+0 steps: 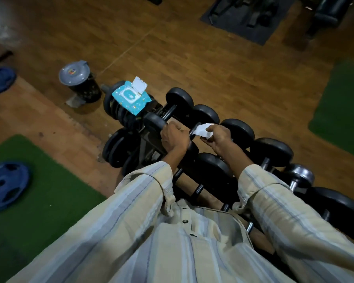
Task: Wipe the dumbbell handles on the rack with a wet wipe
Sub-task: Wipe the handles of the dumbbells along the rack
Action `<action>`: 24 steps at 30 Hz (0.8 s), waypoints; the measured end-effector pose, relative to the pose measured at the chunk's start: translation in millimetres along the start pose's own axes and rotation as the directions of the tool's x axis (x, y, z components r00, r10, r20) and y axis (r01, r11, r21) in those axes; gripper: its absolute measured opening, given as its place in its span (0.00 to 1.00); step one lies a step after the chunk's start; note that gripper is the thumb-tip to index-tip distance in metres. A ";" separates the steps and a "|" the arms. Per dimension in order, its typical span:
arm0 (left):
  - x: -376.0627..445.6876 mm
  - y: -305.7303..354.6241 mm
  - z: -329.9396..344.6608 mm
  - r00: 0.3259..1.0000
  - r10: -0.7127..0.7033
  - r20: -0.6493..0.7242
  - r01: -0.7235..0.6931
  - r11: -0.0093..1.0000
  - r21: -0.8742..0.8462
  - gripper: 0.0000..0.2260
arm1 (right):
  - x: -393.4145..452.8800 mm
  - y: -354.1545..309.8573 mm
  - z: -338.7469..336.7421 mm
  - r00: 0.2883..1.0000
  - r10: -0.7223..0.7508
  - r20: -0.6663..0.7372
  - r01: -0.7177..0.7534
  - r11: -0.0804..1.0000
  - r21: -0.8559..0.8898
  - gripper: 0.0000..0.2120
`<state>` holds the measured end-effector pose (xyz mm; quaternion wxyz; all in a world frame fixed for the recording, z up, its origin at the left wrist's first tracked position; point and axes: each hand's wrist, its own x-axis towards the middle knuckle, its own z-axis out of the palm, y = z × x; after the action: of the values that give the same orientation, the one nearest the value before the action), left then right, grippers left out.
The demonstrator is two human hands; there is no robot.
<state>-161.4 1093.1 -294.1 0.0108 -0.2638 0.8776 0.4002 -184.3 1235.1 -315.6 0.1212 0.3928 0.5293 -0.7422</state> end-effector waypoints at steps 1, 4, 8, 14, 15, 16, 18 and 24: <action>-1.6 -1.5 0.9 1.000 -0.011 -0.010 0.011 1.000 0.019 0.09 | 5.4 1.1 -0.7 0.999 -0.047 -0.010 0.046 0.994 -0.096 0.09; -5.0 -7.7 3.1 0.999 -0.044 -0.029 0.045 0.998 0.044 0.11 | 12.9 8.9 -1.1 0.934 -0.340 0.111 0.349 0.800 -0.488 0.07; -1.0 -19.1 5.3 0.998 -0.050 -0.040 0.054 0.995 0.087 0.09 | 26.5 21.4 3.0 0.683 -0.541 0.491 0.724 0.408 -0.557 0.03; 16.9 -21.4 17.6 0.984 -0.163 -0.071 0.170 0.981 0.096 0.08 | 46.5 20.9 0.4 0.566 -0.215 0.796 0.801 -0.087 -0.593 0.22; 18.4 -21.2 20.0 0.973 -0.216 -0.082 0.222 0.972 0.074 0.08 | 48.5 19.8 -2.7 0.557 -0.136 0.819 0.792 -0.211 -0.574 0.28; 19.2 -21.7 22.8 0.959 -0.268 -0.092 0.273 0.961 0.050 0.08 | 50.0 18.4 -7.0 0.558 -0.075 0.826 0.780 -0.293 -0.554 0.33; 20.3 -24.3 30.0 0.929 -0.354 -0.106 0.357 0.934 0.005 0.10 | 51.1 16.0 -15.7 0.552 0.008 0.834 0.779 -0.363 -0.512 0.41; 34.7 -24.0 45.9 0.843 -0.528 -0.101 0.524 0.849 -0.071 0.17 | 46.1 4.1 -27.2 0.493 0.093 0.865 0.828 -0.356 -0.433 0.43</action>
<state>-188.8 1096.9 -350.0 0.0635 -0.5172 0.7624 0.3838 -200.0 1268.3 -354.8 0.2199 -0.3457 0.9017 -0.1377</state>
